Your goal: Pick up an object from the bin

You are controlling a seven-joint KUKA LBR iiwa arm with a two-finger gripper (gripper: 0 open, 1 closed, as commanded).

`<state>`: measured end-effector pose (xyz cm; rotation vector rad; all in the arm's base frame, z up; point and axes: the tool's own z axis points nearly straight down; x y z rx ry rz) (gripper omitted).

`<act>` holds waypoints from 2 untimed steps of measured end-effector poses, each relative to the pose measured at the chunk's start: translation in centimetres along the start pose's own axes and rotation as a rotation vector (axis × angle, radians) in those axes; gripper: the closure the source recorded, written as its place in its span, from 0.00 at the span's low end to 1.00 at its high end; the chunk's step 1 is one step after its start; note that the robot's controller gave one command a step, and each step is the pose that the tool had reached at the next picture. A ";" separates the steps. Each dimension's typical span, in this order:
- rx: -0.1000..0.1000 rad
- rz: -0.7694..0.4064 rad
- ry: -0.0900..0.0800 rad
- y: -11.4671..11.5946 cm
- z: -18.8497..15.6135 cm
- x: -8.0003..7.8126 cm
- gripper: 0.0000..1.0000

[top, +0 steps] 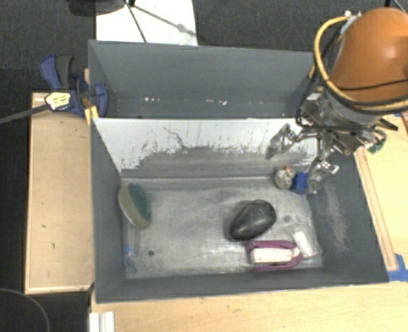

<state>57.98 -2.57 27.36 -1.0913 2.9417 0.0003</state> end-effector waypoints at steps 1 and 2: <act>-0.006 -0.190 0.004 1.5 14.7 2.9 0.00; 0.011 0.012 -0.011 2.2 19.0 1.8 0.00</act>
Offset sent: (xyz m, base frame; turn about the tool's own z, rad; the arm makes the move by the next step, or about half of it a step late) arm -0.0304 -0.0081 -0.1440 -0.1911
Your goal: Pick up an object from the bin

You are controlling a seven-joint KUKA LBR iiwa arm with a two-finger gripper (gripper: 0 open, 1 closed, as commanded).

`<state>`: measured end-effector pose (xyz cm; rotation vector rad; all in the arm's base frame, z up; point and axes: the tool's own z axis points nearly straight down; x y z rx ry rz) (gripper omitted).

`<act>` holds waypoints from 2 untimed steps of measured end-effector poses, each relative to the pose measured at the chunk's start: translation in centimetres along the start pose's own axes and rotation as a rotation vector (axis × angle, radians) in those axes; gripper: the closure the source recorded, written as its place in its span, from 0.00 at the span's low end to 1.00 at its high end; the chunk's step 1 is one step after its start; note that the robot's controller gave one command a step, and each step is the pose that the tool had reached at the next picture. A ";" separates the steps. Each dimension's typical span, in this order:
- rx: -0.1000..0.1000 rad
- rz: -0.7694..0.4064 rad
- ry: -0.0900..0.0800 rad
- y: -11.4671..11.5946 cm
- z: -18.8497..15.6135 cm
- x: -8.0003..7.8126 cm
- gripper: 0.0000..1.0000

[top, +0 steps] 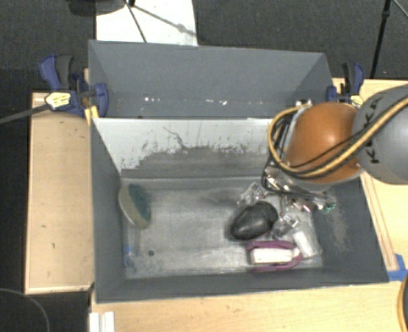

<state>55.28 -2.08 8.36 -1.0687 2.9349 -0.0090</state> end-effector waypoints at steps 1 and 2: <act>-0.002 -0.002 0.003 0.1 0.0 0.1 1.00; -0.006 0.018 0.008 0.0 -11.8 -0.4 1.00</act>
Offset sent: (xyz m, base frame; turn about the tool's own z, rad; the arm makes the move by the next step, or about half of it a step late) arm 0.0000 0.0000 0.0000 0.0000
